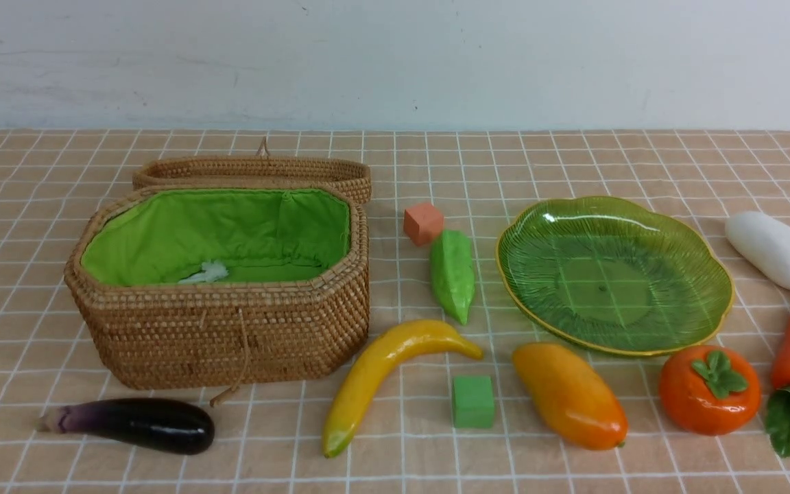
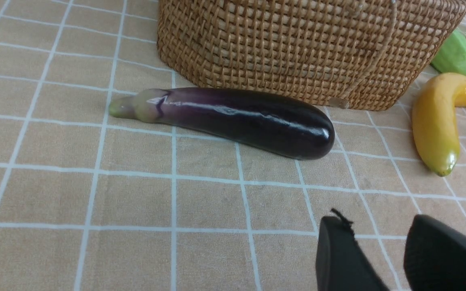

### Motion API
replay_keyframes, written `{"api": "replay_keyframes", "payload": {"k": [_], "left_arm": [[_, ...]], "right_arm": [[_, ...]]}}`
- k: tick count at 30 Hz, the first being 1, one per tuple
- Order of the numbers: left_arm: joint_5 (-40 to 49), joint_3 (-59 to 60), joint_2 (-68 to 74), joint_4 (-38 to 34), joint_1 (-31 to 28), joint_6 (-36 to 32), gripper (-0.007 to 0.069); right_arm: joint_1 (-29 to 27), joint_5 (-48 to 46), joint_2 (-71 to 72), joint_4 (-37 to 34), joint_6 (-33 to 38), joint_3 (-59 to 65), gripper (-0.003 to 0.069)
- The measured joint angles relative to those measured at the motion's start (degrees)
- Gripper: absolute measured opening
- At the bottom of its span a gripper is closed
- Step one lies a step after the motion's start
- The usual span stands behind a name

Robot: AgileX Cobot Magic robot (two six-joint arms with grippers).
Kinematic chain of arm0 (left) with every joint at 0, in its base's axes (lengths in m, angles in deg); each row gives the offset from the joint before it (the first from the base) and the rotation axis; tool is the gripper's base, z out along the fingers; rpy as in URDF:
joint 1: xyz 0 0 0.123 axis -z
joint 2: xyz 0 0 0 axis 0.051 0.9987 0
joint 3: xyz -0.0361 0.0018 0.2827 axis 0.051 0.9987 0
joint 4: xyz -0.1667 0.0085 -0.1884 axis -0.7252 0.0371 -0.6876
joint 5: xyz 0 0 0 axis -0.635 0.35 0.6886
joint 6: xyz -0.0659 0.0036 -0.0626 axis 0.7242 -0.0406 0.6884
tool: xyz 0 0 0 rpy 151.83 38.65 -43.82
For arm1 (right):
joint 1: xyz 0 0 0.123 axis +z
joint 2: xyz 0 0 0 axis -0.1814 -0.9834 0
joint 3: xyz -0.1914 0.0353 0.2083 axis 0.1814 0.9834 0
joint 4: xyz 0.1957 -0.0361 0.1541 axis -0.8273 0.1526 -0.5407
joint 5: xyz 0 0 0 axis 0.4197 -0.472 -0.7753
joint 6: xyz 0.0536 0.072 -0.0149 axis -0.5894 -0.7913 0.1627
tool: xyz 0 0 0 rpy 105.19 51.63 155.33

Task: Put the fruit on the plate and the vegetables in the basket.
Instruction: Use the left arm to grab an eggplant and put it into the left basket

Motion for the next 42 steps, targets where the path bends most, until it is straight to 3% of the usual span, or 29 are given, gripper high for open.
{"api": "replay_keyframes", "payload": {"k": [10,13,16,21,25,26,28,29,32,34,36,37,38,42], "left_arm": [[-1.5,0.0,0.0,-1.1,0.0,0.7,0.0239],[-6.5,0.0,0.0,-7.8,0.0,4.6,0.0239],[-15.8,0.0,0.0,-20.0,0.0,10.1,0.0239],[-24.0,-0.2,0.0,-33.0,0.1,12.2,0.0222],[-19.4,-4.3,0.0,-33.6,1.2,6.7,0.0134],[-15.0,-8.2,1.3,-30.7,1.7,0.2,0.0055],[-11.9,-10.6,3.0,-29.0,1.9,-3.4,0.0012],[-6.2,-14.6,7.2,-26.5,2.0,-8.8,-0.0013],[4.2,-20.8,16.6,-22.4,2.1,-14.4,-0.0013],[16.8,-27.0,26.9,-16.9,2.3,-18.3,-0.0013],[23.9,-31.4,34.5,-12.3,2.3,-19.8,-0.0013],[24.6,-31.8,36.1,-11.9,2.3,-20.0,-0.0013],[28.4,-34.6,41.8,-9.5,2.3,-20.1,-0.0013],[29.2,-38.0,50.6,-8.8,2.3,-20.7,-0.0013]], "right_arm": [[0.0,0.0,0.0,0.0,0.0,0.0,0.0242],[0.0,0.0,0.0,0.0,0.0,0.0,0.0242],[0.0,0.0,0.0,0.0,0.0,0.0,0.0242],[0.0,0.0,0.0,0.0,0.0,0.0,0.0242],[0.0,0.0,0.0,0.0,0.0,0.0,0.0242],[0.0,0.0,0.0,0.0,0.0,0.0,0.0242],[0.0,0.0,0.0,0.0,0.0,0.0,0.0242],[0.0,0.0,0.0,0.1,0.0,0.0,0.0242],[0.0,0.2,0.0,1.0,0.1,0.1,0.0242],[0.0,2.5,0.0,3.3,-0.2,0.4,0.0242],[0.0,6.1,0.0,1.9,-3.3,0.6,0.0242],[0.0,6.5,0.0,1.6,-3.8,0.6,0.0242],[0.0,10.0,0.0,-2.0,-8.8,0.6,0.0242],[0.0,15.1,0.0,-8.5,-18.2,0.6,0.0242]]}}
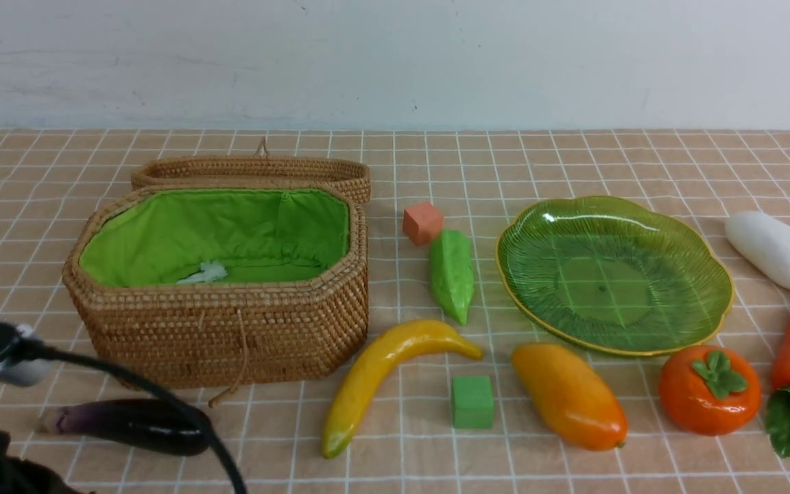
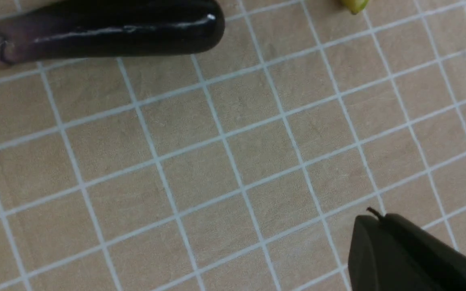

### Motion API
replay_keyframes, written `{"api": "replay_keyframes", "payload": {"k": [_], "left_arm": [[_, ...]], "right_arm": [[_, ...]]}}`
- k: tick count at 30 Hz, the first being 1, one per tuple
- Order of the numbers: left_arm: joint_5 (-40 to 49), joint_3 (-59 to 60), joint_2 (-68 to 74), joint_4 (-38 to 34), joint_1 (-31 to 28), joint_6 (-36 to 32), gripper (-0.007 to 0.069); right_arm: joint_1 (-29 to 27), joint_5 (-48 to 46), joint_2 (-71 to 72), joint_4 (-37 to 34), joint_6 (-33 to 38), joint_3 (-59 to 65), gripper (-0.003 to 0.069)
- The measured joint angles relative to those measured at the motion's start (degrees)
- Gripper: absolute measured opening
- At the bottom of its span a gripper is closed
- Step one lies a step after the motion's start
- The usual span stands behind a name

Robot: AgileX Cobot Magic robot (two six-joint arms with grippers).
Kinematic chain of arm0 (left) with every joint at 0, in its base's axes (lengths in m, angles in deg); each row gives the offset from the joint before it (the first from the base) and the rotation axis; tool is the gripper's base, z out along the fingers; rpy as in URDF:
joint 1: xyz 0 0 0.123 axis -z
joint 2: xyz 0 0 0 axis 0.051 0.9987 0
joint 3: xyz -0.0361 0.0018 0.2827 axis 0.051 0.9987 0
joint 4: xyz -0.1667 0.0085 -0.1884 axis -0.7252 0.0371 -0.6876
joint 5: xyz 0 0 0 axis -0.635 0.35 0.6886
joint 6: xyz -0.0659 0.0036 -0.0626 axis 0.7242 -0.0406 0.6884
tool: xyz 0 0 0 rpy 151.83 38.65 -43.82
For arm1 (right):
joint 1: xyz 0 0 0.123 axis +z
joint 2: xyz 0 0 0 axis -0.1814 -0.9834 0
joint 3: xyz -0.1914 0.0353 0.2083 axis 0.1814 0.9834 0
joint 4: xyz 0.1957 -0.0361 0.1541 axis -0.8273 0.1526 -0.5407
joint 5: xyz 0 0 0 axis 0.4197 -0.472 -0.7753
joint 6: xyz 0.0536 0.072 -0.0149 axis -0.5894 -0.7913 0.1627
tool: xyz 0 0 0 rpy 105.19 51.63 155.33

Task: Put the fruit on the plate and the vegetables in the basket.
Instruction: Use the left arm to grab an eggplant and put it into the left basket

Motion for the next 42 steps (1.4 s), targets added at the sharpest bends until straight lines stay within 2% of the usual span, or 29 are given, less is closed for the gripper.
{"api": "replay_keyframes", "payload": {"k": [3,6,8,11,12,13,14,16,18,19,22,23,24,25,26,27,28,30,34,37,42], "left_arm": [[0.0,-1.3,2.6,0.0,0.0,-2.5,-0.0013],[0.0,-2.6,4.2,0.1,1.2,-7.4,-0.0013],[-0.3,-3.4,4.9,0.4,3.7,-14.4,-0.0013],[-2.8,-4.0,6.6,1.6,6.4,-25.5,-0.0013],[-3.1,-4.1,6.6,1.7,6.4,-26.3,-0.0013],[-5.9,-4.2,8.3,3.0,6.8,-31.7,-0.0013],[-8.1,-4.3,9.8,4.2,6.8,-35.8,-0.0012],[-10.6,-4.3,12.3,5.6,6.7,-40.3,0.0002],[-12.4,-4.3,15.0,6.2,6.7,-43.2,0.0048],[-12.8,-4.3,15.6,6.3,6.7,-43.6,0.0062],[-15.6,-4.3,20.7,7.0,6.7,-46.7,0.0208],[-17.1,-4.3,22.9,7.7,6.7,-47.5,0.0289],[-17.1,-4.3,23.2,7.8,6.7,-47.6,0.0289],[-18.8,-4.3,25.2,9.2,6.7,-48.4,0.0380],[-19.1,-4.3,25.7,9.7,6.7,-48.7,0.0402],[-20.7,-4.3,27.6,12.4,6.7,-49.7,0.0489],[-20.8,-4.3,28.0,12.7,6.7,-49.7,0.0497],[-22.3,-4.3,30.1,15.8,6.7,-50.5,0.0572],[-23.9,-4.3,32.8,20.6,6.7,-50.8,0.0583],[-26.0,-4.4,35.4,26.1,6.7,-51.0,0.0538],[-27.4,-5.1,36.9,28.0,6.7,-51.1,0.0464]], "right_arm": [[0.1,1.2,0.0,-3.6,-5.2,-0.2,0.0242],[1.4,-6.2,-0.1,-5.8,-7.2,-4.7,0.0242],[4.4,-17.2,-2.4,-6.0,-2.8,-13.8,0.0242],[9.9,-33.6,-10.4,-6.0,10.1,-29.8,0.0242],[10.3,-33.6,-11.0,-6.0,10.1,-29.8,0.0242],[12.8,-42.5,-15.3,-6.0,17.8,-37.3,0.0242],[14.1,-47.2,-17.7,-6.0,21.4,-42.1,0.0242],[15.9,-54.1,-20.9,-6.0,26.3,-47.3,0.0242],[16.9,-58.6,-22.8,-6.0,29.4,-51.4,0.0239],[17.0,-59.2,-23.0,-6.0,30.1,-52.0,0.0238],[17.3,-60.4,-23.3,-6.0,33.5,-53.7,0.0236],[17.3,-60.2,-23.3,-6.0,34.1,-53.9,0.0236],[17.3,-60.1,-23.3,-6.0,34.2,-53.9,0.0236],[17.3,-59.8,-23.3,-6.0,34.5,-53.9,0.0236],[17.3,-59.8,-23.3,-6.0,34.6,-53.9,0.0236],[17.3,-59.6,-23.3,-6.0,34.7,-53.9,0.0236],[17.3,-59.6,-23.3,-6.0,34.7,-53.9,0.0236],[17.3,-59.6,-23.3,-5.9,34.7,-53.9,0.0236],[17.3,-59.6,-23.3,-5.8,34.7,-53.8,0.0236],[17.3,-59.6,-23.3,-5.9,34.7,-53.5,0.0236],[17.3,-59.5,-23.3,-6.2,34.7,-53.3,0.0236]]}}
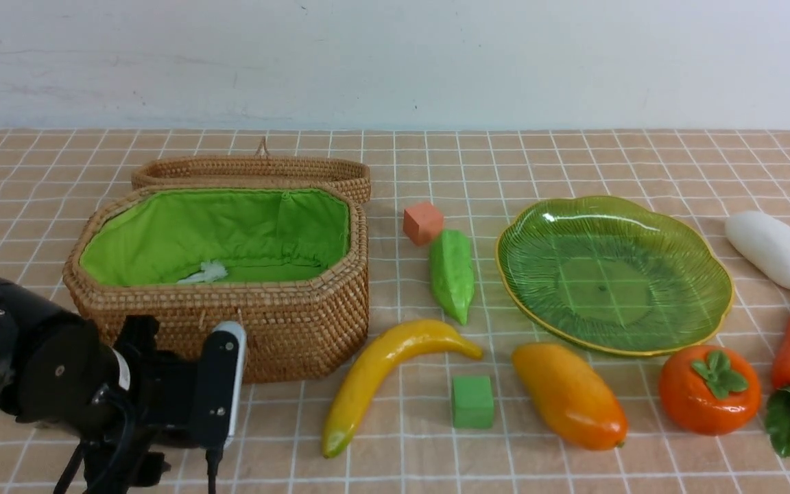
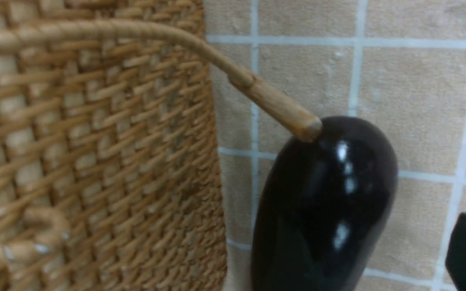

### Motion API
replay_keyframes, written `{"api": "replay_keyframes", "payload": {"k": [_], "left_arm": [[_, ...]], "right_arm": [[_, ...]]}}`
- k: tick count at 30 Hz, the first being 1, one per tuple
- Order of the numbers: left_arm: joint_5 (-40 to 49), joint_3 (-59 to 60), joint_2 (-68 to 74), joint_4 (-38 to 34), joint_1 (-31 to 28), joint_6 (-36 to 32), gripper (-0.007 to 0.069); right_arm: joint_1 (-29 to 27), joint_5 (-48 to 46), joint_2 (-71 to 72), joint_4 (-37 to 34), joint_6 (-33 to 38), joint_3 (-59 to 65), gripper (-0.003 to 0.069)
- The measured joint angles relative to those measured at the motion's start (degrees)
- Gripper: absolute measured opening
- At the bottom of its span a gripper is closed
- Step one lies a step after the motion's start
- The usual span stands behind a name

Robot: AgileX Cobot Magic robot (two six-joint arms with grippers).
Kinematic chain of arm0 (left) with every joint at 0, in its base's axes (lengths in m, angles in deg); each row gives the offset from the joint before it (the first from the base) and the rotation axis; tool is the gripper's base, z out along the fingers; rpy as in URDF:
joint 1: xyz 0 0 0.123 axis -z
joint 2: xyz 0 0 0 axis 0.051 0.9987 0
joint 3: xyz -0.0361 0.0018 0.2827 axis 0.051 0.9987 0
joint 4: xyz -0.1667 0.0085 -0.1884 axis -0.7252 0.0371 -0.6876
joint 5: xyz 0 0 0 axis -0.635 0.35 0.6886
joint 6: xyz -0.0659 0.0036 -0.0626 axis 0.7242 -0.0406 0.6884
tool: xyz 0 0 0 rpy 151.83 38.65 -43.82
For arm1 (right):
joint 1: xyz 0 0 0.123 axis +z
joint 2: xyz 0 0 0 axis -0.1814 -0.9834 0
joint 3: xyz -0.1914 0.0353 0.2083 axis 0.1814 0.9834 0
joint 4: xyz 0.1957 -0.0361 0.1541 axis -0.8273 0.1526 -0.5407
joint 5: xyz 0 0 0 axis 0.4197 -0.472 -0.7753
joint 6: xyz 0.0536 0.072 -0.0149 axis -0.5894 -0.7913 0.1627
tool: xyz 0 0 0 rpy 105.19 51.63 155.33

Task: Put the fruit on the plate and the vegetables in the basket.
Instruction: Use the left arm to grab an eggplant and put it into the left basket

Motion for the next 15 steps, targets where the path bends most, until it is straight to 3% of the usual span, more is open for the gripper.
{"api": "replay_keyframes", "payload": {"k": [9,15], "left_arm": [[7.6,-1.1,-0.5,-3.8,0.0,0.0,0.0328],[12.0,-0.6,-1.6,-8.8,0.0,0.0,0.0362]], "right_arm": [[0.0,0.1,0.0,-0.4,0.0,0.1,0.0235],[0.0,0.1,0.0,-0.4,0.0,0.1,0.0235]]}}
